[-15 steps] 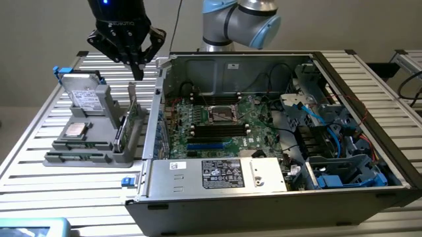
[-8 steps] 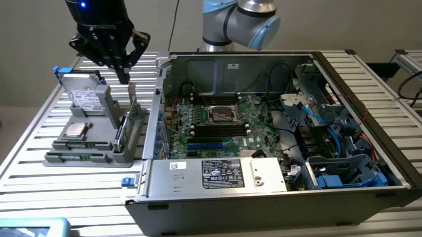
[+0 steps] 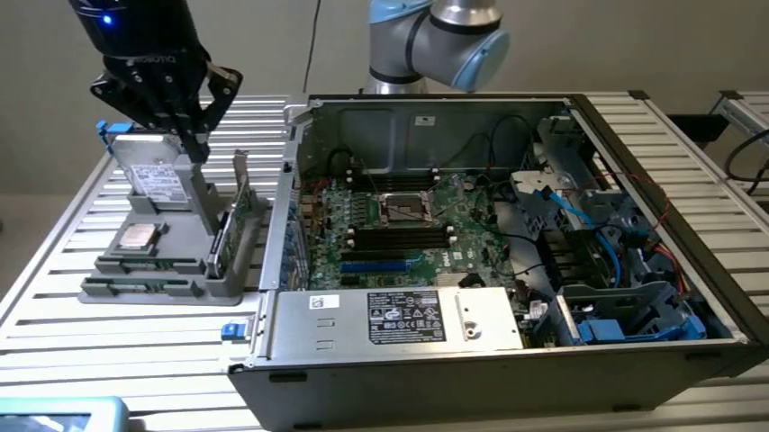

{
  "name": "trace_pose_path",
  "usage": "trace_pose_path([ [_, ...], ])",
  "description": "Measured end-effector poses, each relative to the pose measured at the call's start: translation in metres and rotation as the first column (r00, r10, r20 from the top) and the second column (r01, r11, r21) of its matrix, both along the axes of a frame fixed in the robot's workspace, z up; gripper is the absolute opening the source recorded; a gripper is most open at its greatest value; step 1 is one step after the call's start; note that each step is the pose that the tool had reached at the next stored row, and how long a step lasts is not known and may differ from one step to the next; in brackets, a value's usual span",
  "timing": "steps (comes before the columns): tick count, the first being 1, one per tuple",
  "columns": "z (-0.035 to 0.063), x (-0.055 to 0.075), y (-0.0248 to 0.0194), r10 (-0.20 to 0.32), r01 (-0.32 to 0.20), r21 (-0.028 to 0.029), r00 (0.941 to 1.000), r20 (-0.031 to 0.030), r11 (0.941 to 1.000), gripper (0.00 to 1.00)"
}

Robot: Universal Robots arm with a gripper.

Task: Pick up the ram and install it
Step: 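Reach for the ram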

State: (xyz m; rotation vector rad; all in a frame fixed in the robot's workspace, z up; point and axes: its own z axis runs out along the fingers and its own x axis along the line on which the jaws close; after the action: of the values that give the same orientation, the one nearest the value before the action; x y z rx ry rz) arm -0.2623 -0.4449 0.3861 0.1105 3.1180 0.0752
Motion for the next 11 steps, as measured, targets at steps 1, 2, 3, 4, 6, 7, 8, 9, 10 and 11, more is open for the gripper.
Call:
trace_pose_path([
  [1, -0.0015, -0.003, -0.0009, 0.000, 0.000, 0.0000, 1.0000, 0.0000, 1.0000, 0.11],
  [2, -0.0031, -0.006, -0.0017, 0.000, 0.000, 0.0000, 1.0000, 0.0000, 1.0000, 0.11],
  [3, -0.0048, -0.009, -0.0022, 0.000, 0.000, 0.0001, 1.0000, 0.0001, 1.0000, 0.11],
  [4, -0.0066, -0.012, -0.0025, 0.000, 0.000, 0.0000, 1.0000, 0.0000, 1.0000, 0.11],
  [6, -0.0102, -0.019, -0.0030, 0.000, 0.000, 0.0000, 1.0000, 0.0000, 1.0000, 0.11],
  [7, -0.0118, -0.023, -0.0033, 0.000, 0.000, 0.0001, 1.0000, 0.0000, 1.0000, 0.11],
  [8, -0.0130, -0.026, -0.0036, 0.000, 0.000, 0.0000, 1.0000, 0.0000, 1.0000, 0.11],
  [9, -0.0141, -0.030, -0.0038, 0.000, 0.000, 0.0000, 1.0000, 0.0000, 1.0000, 0.11],
  [10, -0.0151, -0.033, -0.0041, 0.000, 0.000, 0.0001, 1.0000, 0.0001, 1.0000, 0.11],
  [11, -0.0159, -0.036, -0.0042, 0.000, 0.000, 0.0000, 1.0000, 0.0000, 1.0000, 0.11],
])
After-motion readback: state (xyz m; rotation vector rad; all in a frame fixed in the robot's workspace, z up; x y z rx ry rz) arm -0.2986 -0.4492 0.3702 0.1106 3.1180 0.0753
